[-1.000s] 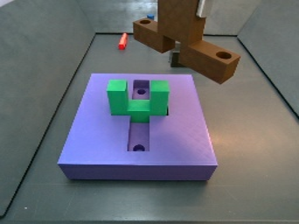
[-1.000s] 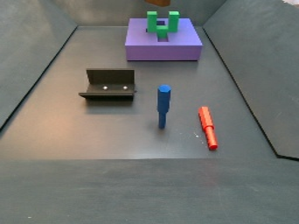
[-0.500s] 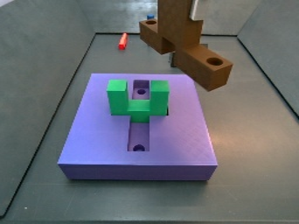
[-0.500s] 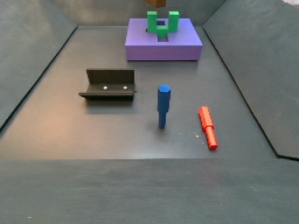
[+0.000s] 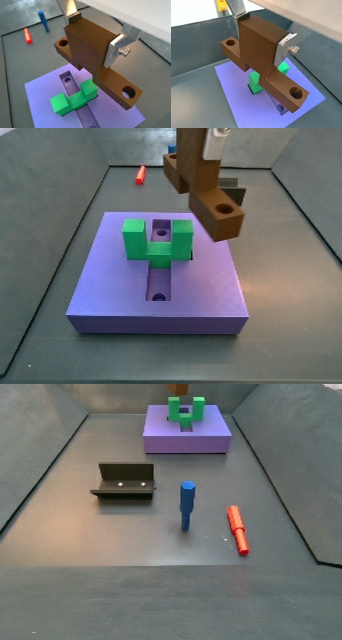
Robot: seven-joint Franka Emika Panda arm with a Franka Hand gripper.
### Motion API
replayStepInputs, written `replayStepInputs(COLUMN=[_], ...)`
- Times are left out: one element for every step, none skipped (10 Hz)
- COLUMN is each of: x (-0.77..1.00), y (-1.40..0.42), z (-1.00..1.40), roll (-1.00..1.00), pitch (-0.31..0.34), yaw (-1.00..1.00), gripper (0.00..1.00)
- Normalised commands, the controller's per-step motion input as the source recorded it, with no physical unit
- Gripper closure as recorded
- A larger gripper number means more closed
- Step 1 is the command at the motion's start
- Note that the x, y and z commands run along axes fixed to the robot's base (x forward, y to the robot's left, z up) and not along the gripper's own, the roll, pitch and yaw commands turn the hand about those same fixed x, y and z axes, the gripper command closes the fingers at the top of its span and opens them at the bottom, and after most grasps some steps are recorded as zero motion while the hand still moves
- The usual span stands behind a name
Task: Pick up the brown object. Move up. Place the brown object on the fixture. Regrasp the brown object. Move to above the board. Insert the brown object.
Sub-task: Insert the brown object.
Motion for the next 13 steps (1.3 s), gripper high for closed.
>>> replayStepInputs(x=[-0.15, -0.18, -0.16, -0.17, -0.20, -0.13, -0.07, -0.11, 0.00, 0.00, 0.00, -0.01, -0.05], y=[0.00, 0.00, -0.01, 0.00, 0.00, -0.04, -0.05, -0.10, -0.13, -0.09, -0.06, -0.03, 0.00], z=[-0.15, -0.17, -0.15, -0.17, -0.20, -0.22, -0.19, -0.22, -0.21, -0.18, -0.16, -0.13, -0.08], roll=[0.10, 0.02, 0.00, 0.00, -0.06, -0.08, -0.06, -0.11, -0.09, -0.07, -0.06, -0.04, 0.00], pitch=[0.087, 0.029, 0.000, 0.000, -0.013, -0.006, 0.000, -0.046, -0.023, 0.000, 0.000, 0.000, 0.000], yaw=[-0.50, -0.39, -0.31, -0.24, -0.17, -0.26, -0.34, -0.27, -0.33, -0.46, -0.45, -0.41, -0.37], gripper=[1.00, 1.00, 1.00, 1.00, 1.00, 1.00, 1.00, 1.00, 1.00, 1.00, 1.00, 1.00, 1.00])
